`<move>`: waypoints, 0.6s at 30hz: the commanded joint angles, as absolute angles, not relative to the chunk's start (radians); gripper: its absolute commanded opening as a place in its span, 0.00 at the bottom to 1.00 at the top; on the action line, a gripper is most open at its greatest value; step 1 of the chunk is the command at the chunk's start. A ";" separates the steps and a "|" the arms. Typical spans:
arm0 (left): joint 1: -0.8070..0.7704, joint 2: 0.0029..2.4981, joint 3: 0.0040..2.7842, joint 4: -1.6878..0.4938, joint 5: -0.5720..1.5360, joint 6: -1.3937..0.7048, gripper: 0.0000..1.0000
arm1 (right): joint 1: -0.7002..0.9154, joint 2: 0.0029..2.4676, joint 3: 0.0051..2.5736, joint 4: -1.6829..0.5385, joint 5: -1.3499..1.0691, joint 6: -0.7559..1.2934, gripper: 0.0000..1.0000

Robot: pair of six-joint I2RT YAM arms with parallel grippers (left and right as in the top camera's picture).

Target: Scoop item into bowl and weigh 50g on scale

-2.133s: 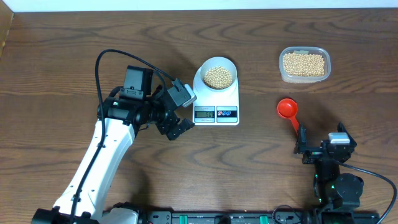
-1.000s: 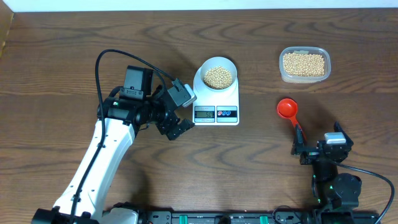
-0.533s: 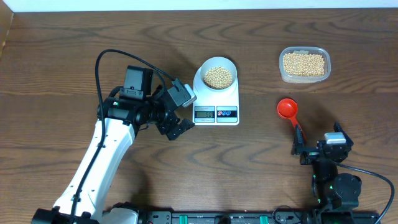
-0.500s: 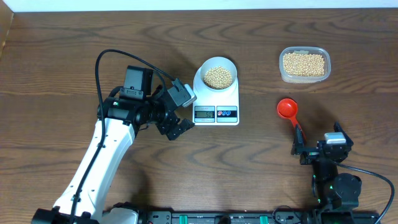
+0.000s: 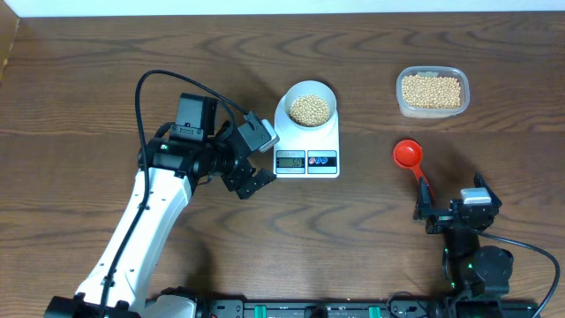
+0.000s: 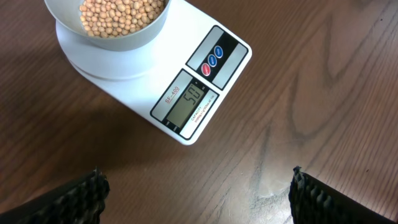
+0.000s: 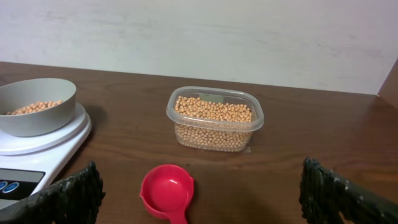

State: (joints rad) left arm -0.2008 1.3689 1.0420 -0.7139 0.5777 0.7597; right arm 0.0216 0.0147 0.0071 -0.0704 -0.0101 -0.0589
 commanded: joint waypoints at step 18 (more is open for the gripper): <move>-0.197 1.369 1.065 -0.716 0.659 0.749 0.95 | 0.028 0.005 0.005 -0.075 -0.003 -0.068 0.99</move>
